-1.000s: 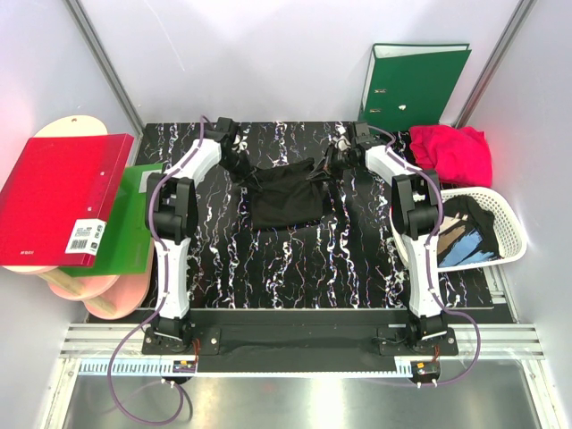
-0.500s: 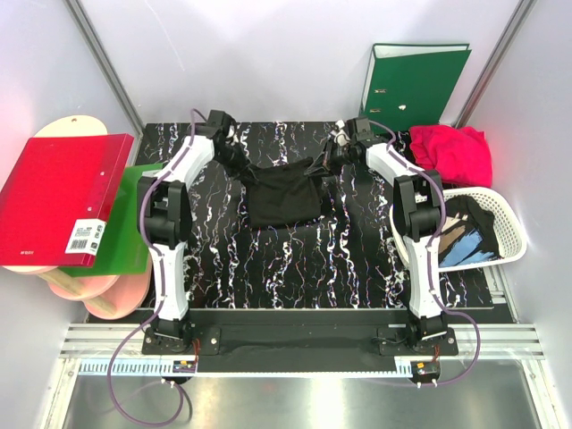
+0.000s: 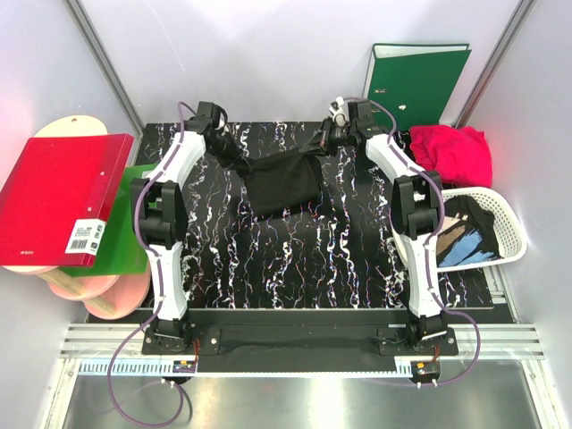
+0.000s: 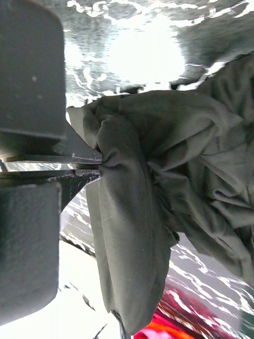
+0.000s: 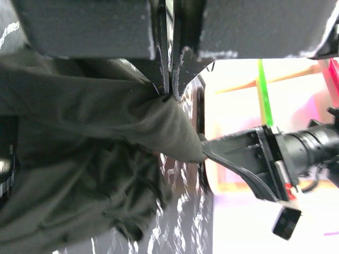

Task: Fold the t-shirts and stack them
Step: Smooth out wrinkles on the folded tshirt

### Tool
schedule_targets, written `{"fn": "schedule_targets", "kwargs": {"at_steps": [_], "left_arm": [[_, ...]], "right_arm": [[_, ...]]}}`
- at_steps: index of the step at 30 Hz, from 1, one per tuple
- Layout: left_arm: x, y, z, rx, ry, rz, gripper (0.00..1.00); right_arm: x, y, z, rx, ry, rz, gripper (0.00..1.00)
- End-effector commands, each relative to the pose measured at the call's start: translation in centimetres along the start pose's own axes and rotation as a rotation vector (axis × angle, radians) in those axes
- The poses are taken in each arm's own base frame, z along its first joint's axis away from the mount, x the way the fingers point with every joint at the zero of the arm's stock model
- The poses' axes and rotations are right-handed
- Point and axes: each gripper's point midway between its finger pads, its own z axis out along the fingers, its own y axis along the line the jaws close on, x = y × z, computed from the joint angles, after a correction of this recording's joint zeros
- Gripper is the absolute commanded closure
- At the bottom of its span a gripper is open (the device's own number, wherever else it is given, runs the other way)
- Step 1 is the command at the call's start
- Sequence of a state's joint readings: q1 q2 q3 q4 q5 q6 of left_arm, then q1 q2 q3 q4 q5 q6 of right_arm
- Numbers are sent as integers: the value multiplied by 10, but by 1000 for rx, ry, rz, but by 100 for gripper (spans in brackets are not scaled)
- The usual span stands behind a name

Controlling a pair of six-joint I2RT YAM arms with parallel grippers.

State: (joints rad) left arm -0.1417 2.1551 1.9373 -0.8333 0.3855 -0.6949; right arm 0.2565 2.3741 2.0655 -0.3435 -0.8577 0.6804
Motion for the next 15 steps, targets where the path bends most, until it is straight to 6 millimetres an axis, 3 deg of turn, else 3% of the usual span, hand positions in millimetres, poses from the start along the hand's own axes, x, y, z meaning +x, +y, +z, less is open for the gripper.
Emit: {"fn": "schedule_targets", "kwargs": {"at_steps": [1, 2, 4, 5, 7, 8, 11, 12, 13, 15], "left_arm": [[-35, -12, 2, 77, -77, -35, 100], [-36, -12, 5, 89, -68, -45, 100], [-43, -3, 15, 87, -59, -90, 100], [-44, 0, 19, 90, -50, -100, 99], [-46, 8, 30, 86, -32, -138, 96], [-47, 10, 33, 89, -23, -149, 95], [-50, 14, 42, 87, -28, -165, 94], [-50, 15, 45, 86, -25, -168, 92], [-50, 14, 45, 89, -25, -176, 89], [-54, 10, 45, 106, -39, -165, 68]], "right_arm": [[-29, 18, 14, -56, -56, -32, 100], [-29, 1, 24, -42, -48, -4, 100], [-37, -2, 31, -48, -58, 28, 100], [-33, -22, 42, -32, -42, 68, 100], [-35, -30, 50, -36, -37, 95, 100], [-31, -46, 57, -22, -26, 118, 100], [-31, -65, 65, 21, -45, 119, 97], [-31, -64, 67, 29, -50, 102, 82], [-34, -72, 68, 66, -76, 74, 77], [-38, -63, 65, 83, -102, 22, 62]]}}
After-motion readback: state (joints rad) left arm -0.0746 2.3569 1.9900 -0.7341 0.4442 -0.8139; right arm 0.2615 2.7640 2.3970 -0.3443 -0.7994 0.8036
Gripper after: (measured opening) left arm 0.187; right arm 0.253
